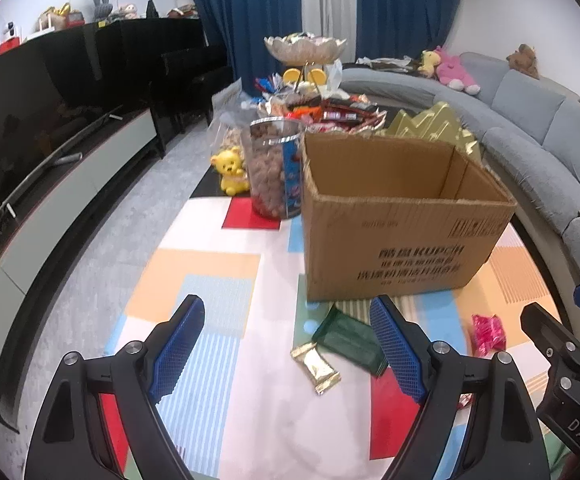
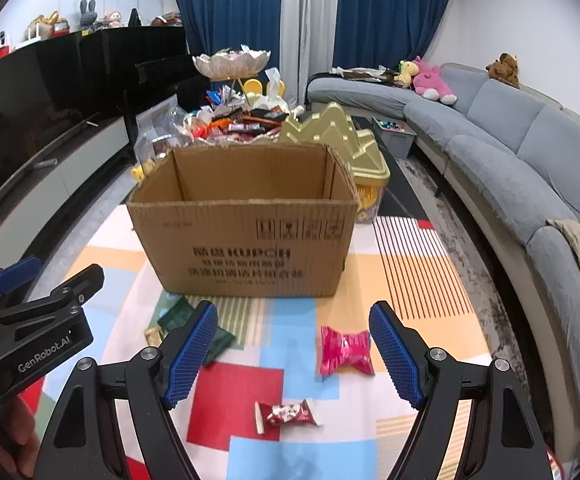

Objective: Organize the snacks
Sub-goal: 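Move both tools back from the box toward the remaining snacks, then grasp the gold packet with left tool while right grasps the red wrapped snack, then carry the gold packet and red snack with both tools over the box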

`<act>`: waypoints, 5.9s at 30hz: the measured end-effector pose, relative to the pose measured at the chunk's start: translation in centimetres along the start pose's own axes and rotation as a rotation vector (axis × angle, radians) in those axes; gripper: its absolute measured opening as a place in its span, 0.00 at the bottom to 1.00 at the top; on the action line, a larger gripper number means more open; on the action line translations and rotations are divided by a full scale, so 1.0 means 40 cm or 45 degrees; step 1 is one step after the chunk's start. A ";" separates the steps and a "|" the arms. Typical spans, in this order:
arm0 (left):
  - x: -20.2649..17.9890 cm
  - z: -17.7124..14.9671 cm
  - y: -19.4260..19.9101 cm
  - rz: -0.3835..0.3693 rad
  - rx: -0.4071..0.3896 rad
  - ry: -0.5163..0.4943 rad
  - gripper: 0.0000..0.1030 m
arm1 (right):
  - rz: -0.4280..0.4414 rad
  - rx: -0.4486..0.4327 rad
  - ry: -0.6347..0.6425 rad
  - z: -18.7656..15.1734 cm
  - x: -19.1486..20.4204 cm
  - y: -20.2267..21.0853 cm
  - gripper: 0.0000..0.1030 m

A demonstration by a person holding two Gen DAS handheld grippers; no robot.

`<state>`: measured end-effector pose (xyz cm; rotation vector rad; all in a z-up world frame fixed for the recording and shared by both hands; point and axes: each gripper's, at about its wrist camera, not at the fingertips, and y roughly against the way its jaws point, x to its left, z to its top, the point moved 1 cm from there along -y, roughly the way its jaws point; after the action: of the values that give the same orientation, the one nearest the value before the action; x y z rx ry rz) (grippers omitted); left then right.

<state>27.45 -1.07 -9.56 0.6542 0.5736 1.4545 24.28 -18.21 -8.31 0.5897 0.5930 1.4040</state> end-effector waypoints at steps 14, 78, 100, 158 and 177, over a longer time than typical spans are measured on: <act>-0.009 -0.102 -0.100 0.064 0.145 0.096 0.82 | -0.022 0.100 -0.015 -0.103 -0.006 -0.077 0.77; -0.043 -0.186 -0.283 0.088 0.264 0.198 0.29 | 0.004 0.232 -0.056 -0.280 0.000 -0.240 0.59; -0.038 -0.175 -0.236 0.106 0.222 0.153 0.21 | 0.031 0.184 -0.060 -0.249 0.000 -0.203 0.50; -0.031 0.048 0.114 0.046 -0.108 0.128 0.21 | 0.059 -0.209 -0.036 0.020 0.004 0.084 0.50; -0.053 0.171 0.107 -0.014 -0.195 0.060 0.21 | 0.067 -0.284 -0.009 0.142 -0.001 0.077 0.50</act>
<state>29.18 -3.57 -1.80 0.4968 0.4955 1.4905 25.98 -18.19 -2.08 0.4342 0.4101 1.4937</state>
